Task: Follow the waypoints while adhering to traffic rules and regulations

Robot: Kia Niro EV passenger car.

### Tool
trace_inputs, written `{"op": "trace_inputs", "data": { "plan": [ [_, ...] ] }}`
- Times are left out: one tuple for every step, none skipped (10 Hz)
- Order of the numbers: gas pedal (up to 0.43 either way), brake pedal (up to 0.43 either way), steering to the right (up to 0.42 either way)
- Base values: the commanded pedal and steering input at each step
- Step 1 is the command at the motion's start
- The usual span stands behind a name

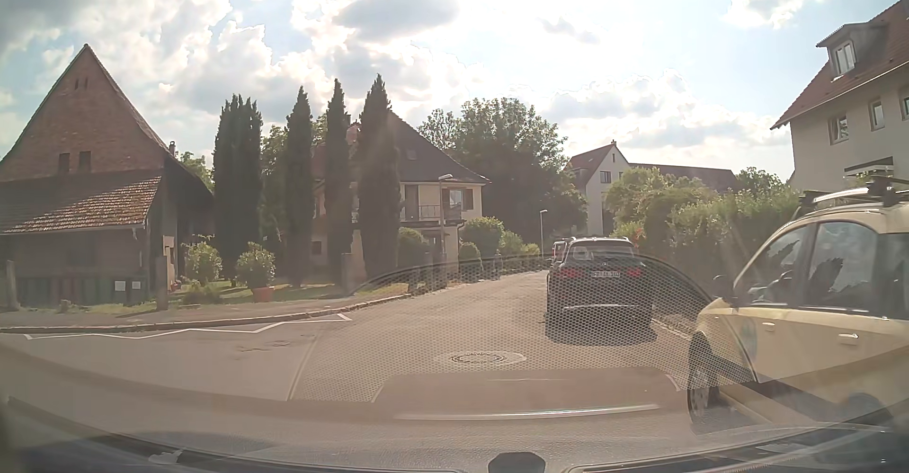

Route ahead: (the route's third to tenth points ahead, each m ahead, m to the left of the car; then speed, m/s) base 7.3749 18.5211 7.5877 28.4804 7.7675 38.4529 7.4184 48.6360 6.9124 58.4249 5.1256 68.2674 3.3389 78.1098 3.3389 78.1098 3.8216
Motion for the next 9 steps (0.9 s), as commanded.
{"op": "trace_inputs", "data": {
  "plan": [
    [0.000,0.213,-0.093],
    [0.000,0.220,-0.135],
    [0.000,0.220,-0.167],
    [0.000,0.207,-0.214],
    [0.000,0.207,-0.254],
    [0.000,0.183,-0.302],
    [0.000,0.146,-0.354],
    [0.000,0.055,-0.403],
    [0.000,0.000,-0.443]
  ]
}}
